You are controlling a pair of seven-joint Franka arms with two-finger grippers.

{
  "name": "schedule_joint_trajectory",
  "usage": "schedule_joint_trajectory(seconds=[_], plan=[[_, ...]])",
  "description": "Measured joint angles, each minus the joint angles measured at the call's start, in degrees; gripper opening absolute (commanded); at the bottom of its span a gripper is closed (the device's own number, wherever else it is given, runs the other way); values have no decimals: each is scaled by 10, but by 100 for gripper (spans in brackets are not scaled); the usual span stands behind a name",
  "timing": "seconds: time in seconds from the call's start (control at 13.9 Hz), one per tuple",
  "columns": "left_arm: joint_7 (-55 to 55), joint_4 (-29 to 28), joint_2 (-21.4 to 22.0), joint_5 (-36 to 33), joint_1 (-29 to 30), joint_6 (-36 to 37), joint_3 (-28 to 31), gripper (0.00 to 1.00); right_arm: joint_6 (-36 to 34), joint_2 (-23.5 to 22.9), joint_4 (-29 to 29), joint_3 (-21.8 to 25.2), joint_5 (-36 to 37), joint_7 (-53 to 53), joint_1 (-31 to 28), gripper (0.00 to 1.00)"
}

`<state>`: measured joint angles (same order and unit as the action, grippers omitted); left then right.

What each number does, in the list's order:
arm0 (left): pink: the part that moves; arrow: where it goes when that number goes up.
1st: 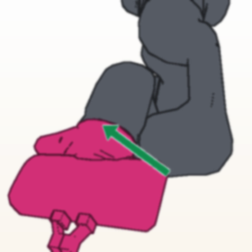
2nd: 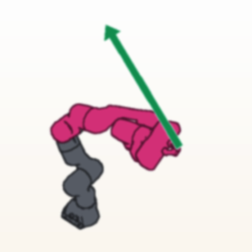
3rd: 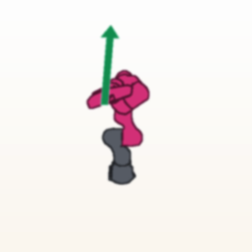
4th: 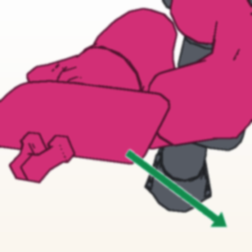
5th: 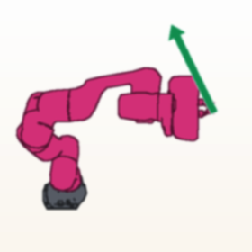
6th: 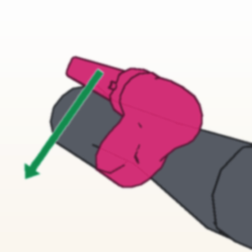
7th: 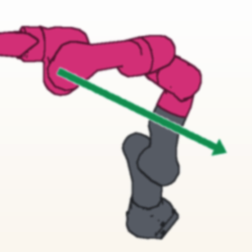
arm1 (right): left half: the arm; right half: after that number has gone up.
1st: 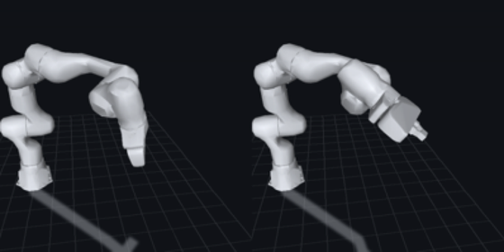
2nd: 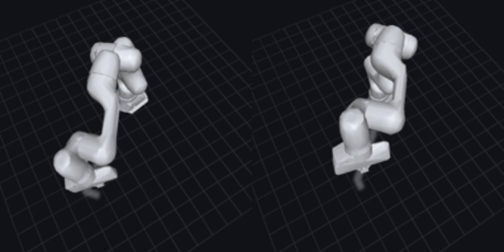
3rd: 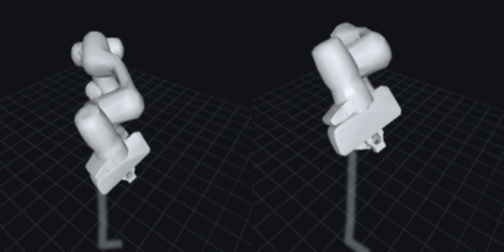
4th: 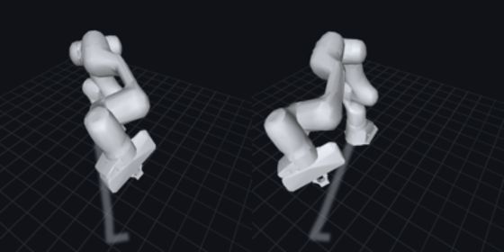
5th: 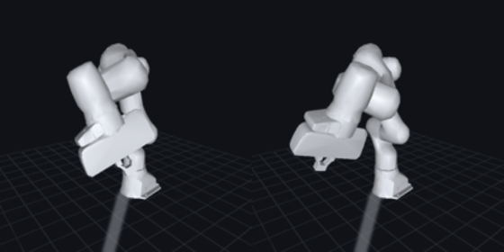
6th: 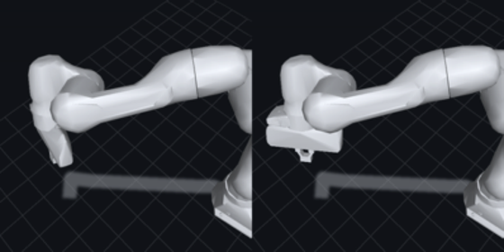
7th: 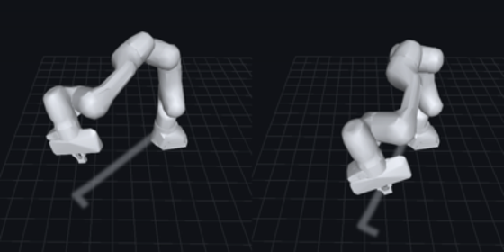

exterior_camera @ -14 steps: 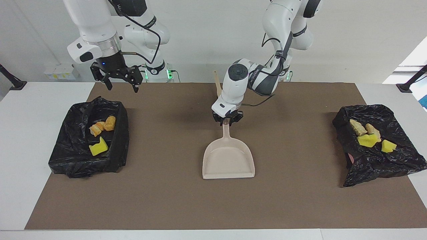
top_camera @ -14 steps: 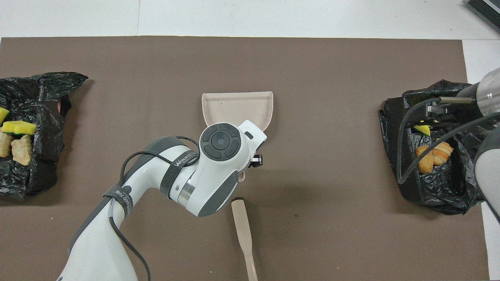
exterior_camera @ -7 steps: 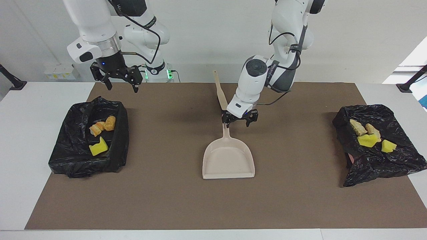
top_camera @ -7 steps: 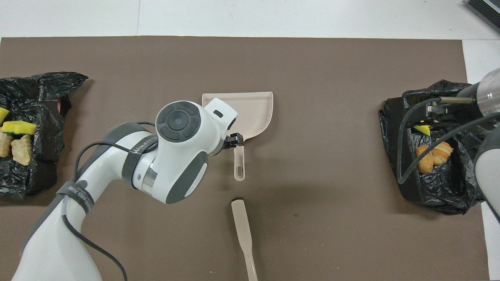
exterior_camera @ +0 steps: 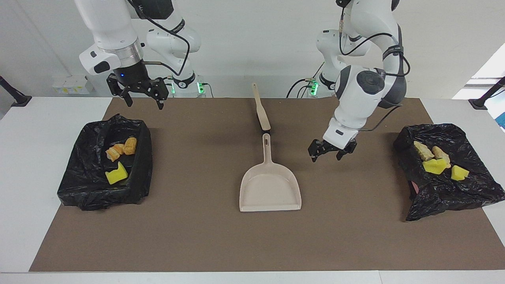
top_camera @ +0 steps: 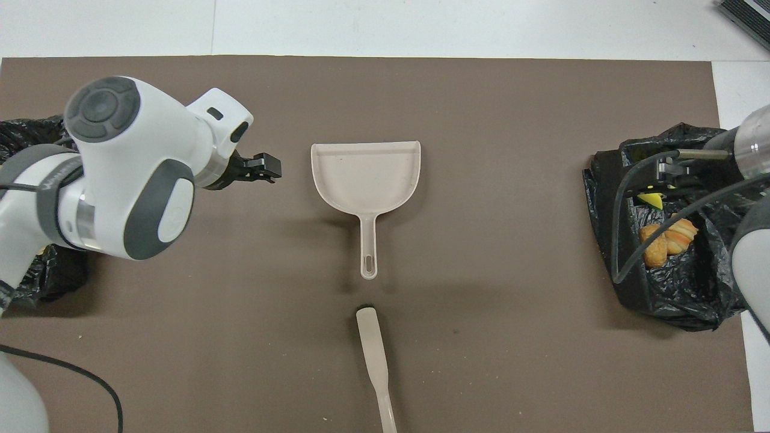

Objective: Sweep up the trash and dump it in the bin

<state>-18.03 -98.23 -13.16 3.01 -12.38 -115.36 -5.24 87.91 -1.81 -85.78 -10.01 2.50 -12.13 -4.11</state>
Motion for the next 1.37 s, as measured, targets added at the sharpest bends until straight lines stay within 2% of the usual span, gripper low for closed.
schedule_joint_trajectory(seconds=[0.36,0.58,0.93,1.37], plan=[[121,25,25,0,86,46,1,100,0,0,0,0,0,0,0,100],[189,47,43,0,118,91,1,100,0,0,0,0,0,0,0,100],[214,54,85,0,137,162,2,100,0,0,0,0,0,0,0,100],[233,57,114,-21,137,212,2,100,0,0,0,0,0,0,0,100]])
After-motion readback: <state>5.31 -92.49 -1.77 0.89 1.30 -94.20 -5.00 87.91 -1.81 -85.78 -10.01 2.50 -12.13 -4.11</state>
